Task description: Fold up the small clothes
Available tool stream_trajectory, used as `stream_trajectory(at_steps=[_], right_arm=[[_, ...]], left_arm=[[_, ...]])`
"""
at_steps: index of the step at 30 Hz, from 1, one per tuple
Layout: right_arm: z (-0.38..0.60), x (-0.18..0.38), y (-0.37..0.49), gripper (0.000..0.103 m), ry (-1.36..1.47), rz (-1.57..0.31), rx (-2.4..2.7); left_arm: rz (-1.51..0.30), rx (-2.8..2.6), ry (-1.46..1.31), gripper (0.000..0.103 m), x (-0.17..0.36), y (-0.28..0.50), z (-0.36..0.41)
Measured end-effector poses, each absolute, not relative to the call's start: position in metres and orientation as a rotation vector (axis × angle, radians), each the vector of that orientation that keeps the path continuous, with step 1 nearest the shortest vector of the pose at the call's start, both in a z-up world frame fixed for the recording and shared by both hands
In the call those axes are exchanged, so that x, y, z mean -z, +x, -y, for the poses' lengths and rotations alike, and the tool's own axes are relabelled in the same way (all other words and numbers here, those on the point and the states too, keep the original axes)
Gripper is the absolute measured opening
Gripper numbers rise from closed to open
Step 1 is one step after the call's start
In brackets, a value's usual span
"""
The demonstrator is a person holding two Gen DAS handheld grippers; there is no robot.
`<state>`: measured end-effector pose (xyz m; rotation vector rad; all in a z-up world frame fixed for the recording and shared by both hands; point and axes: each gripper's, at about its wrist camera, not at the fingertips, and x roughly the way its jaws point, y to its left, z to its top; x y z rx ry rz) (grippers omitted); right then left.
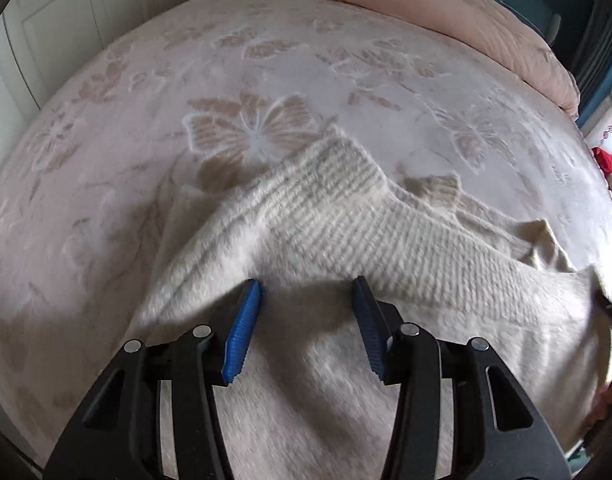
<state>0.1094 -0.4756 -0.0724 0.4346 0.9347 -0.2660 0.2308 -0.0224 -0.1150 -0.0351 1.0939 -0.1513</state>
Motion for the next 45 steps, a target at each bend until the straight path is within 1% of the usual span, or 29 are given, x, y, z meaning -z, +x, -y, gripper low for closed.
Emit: stream_trajectory(at_steps=[1,4,5,8,10,12,15,17,18,21,25,29,32,33,36,38,41,44,45], right_arm=[[0.479,0.069,0.106,0.008,0.442,-0.904,0.283],[0.487,0.105,0.116,0.008,0.442,-1.021,0.306],[0.485,0.104,0.118,0.008,0.414,-1.015,0.308],[0.473,0.077,0.116,0.012,0.373,-0.983,0.322],[0.453,0.048,0.104,0.016,0.319,-0.92,0.315],[0.423,0.021,0.087,0.016,0.282,-0.856,0.264],[0.383,0.01,0.078,0.016,0.3,-0.854,0.142],[0.346,0.015,0.081,0.016,0.318,-0.885,0.043],[0.328,0.022,0.085,0.012,0.312,-0.911,-0.002],[0.286,0.042,0.101,0.01,0.295,-0.973,-0.079],[0.254,0.069,0.128,0.01,0.289,-1.048,-0.066],[0.244,0.089,0.153,0.006,0.253,-1.105,-0.028],[0.238,0.091,0.159,0.006,0.219,-1.121,-0.015],[0.236,0.092,0.162,0.006,0.2,-1.125,-0.013],[0.23,0.092,0.169,0.005,0.153,-1.14,-0.007],[0.234,0.083,0.168,0.005,0.171,-1.136,-0.009],[0.247,0.052,0.147,0.006,0.271,-1.053,-0.024],[0.254,0.043,0.129,0.006,0.324,-1.035,-0.013],[0.255,0.045,0.125,0.007,0.329,-1.042,-0.01]], left_arm=[[-1.083,0.148,-0.005,0.047,0.114,0.231,0.026],[-1.074,0.133,0.055,0.051,0.119,0.231,0.034],[-1.067,0.125,0.071,0.051,0.118,0.23,0.036],[-1.06,0.136,0.067,0.051,0.111,0.223,0.034],[-1.043,0.14,0.071,0.051,0.101,0.212,0.03],[-1.017,0.121,0.107,0.052,0.094,0.198,0.026],[-1.013,0.106,0.124,0.052,0.089,0.179,0.02],[-1.027,0.109,0.109,0.052,0.089,0.17,0.015],[-1.035,0.102,0.107,0.052,0.089,0.164,0.012],[-1.029,0.079,0.128,0.052,0.089,0.153,0.008],[-1.037,0.077,0.126,0.053,0.087,0.142,0.0],[-1.04,0.076,0.093,0.053,0.086,0.137,-0.013],[-1.044,0.08,0.059,0.054,0.087,0.135,-0.022],[-1.049,0.08,0.046,0.057,0.088,0.135,-0.026],[-1.068,0.088,-0.003,0.057,0.091,0.132,-0.033],[-1.065,0.099,-0.035,0.057,0.088,0.127,-0.039],[-1.065,0.132,-0.105,0.06,0.081,0.119,-0.056],[-1.083,0.167,-0.239,0.061,0.083,0.111,-0.079],[-1.085,0.168,-0.321,0.063,0.086,0.108,-0.089]])
